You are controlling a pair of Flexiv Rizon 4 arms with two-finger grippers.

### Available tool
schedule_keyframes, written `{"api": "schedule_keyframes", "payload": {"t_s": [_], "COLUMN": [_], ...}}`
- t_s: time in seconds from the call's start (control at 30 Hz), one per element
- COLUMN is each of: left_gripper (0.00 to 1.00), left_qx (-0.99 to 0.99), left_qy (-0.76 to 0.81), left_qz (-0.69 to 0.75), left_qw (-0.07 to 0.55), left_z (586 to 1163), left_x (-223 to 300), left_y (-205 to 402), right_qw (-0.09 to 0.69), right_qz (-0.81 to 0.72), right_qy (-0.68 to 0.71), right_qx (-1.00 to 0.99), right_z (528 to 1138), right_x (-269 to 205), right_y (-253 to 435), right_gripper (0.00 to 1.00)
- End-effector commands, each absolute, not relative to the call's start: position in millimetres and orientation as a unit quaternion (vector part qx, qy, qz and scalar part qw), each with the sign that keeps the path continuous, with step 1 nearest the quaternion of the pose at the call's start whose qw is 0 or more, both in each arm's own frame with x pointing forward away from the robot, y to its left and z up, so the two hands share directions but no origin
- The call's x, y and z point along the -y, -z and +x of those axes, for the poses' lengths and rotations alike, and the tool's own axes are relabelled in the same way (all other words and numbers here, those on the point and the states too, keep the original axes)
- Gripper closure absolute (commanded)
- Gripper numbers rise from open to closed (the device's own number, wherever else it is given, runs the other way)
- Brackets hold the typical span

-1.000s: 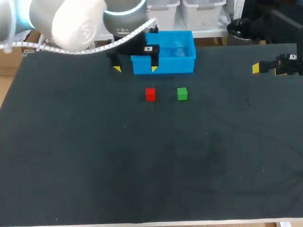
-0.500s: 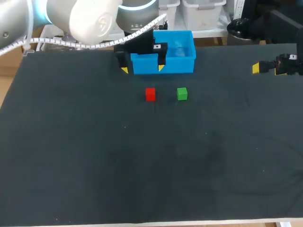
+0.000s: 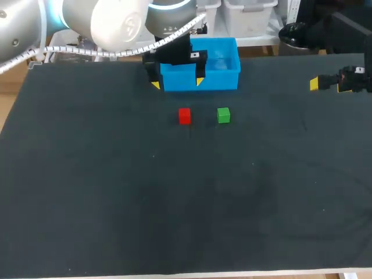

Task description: Use the left arm to pick the red cube and place it into the blue plastic box first, then use the right arm to grasp the green cube and put it into the same blue plastic box after the first action is fully finished.

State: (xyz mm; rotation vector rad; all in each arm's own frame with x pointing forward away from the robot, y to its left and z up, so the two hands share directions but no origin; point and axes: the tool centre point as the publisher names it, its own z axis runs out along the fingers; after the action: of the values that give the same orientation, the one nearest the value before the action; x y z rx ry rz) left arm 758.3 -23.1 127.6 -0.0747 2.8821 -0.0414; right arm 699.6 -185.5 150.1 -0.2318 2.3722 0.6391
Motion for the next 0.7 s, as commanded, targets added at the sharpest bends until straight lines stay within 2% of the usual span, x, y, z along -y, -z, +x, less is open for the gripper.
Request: {"api": "schedule_keyframes", "payload": {"t_s": [0.03, 0.7], "left_gripper": [0.0, 0.0], "left_qx": [-0.991, -0.99], "left_qy": [0.014, 0.03], "left_qz": [-0.025, -0.023], "left_qw": [0.127, 0.134], "left_z": [760, 771], "left_x": [23, 26], "left_y": [-128, -130], "right_qw": [0.331, 0.331], "right_qz": [-0.089, -0.089], "right_qy": [-0.244, -0.244], "right_qx": [-0.907, -0.907], "right_z": [700, 700], "right_x": [185, 185], "right_y": [-150, -150], "right_gripper": [0.0, 0.0]}}
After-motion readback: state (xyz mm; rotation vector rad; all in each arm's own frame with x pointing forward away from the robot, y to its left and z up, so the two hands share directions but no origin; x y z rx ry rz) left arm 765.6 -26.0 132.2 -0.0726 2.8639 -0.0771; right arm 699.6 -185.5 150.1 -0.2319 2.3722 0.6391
